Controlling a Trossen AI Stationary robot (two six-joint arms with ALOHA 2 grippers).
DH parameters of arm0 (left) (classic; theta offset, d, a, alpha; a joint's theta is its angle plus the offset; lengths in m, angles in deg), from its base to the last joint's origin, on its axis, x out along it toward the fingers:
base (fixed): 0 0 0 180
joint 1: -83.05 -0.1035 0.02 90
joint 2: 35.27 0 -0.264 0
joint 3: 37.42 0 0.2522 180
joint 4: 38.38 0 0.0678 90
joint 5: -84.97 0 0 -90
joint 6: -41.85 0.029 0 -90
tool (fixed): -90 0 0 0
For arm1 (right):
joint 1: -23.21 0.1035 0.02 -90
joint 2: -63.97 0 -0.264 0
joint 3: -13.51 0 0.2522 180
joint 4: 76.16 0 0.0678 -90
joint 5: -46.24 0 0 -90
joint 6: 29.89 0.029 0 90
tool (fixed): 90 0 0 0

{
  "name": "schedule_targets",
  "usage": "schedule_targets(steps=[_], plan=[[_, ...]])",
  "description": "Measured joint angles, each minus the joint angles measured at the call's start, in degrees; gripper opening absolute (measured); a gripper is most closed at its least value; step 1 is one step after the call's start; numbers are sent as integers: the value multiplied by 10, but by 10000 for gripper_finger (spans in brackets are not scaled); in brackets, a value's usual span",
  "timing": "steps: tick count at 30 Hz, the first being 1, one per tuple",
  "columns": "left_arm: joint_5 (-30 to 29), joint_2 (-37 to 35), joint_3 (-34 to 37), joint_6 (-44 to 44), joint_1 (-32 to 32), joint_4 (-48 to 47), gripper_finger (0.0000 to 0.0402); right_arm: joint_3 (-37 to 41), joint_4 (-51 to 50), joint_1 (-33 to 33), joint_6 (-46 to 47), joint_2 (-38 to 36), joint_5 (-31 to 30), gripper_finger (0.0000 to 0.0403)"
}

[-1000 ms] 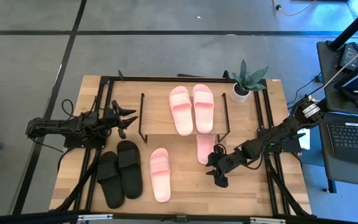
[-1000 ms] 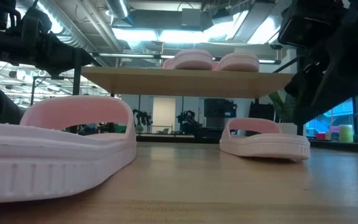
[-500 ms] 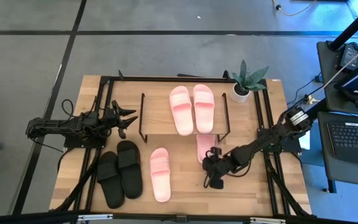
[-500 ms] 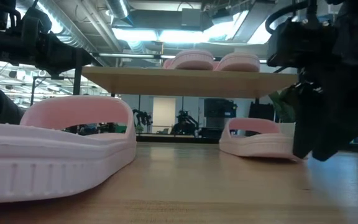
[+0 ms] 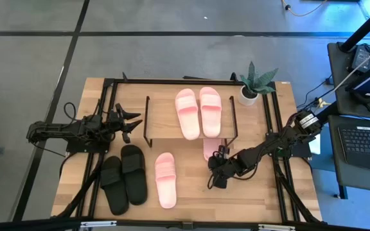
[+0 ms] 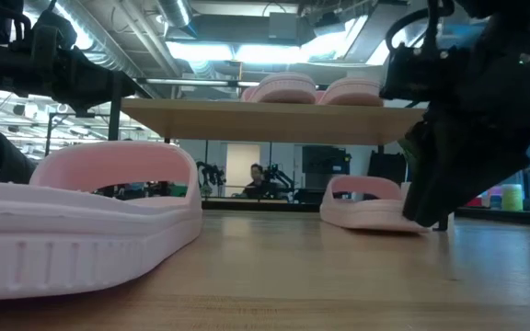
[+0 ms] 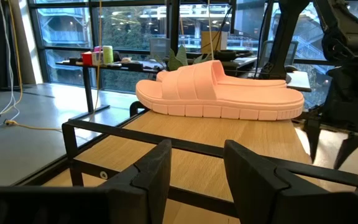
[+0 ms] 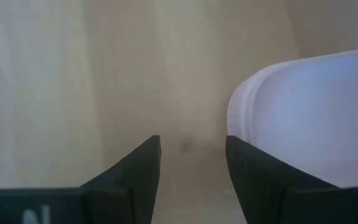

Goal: Pick and place slides into the shelf
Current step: Move the pink slipper under the shelf

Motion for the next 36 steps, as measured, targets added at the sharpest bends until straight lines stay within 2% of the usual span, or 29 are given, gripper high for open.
schedule_targets(steps=[8,18,26,36], plan=[[0,0,0,0,0,0,141,0,-11,-12,-1,0,-57,183],[0,0,0,0,0,0,141,1,-31,-19,14,0,-62,183],[0,0,0,0,0,0,141,-7,-29,12,45,0,-57,183],[0,0,0,0,0,0,141,-110,30,23,-63,0,-29,183]])
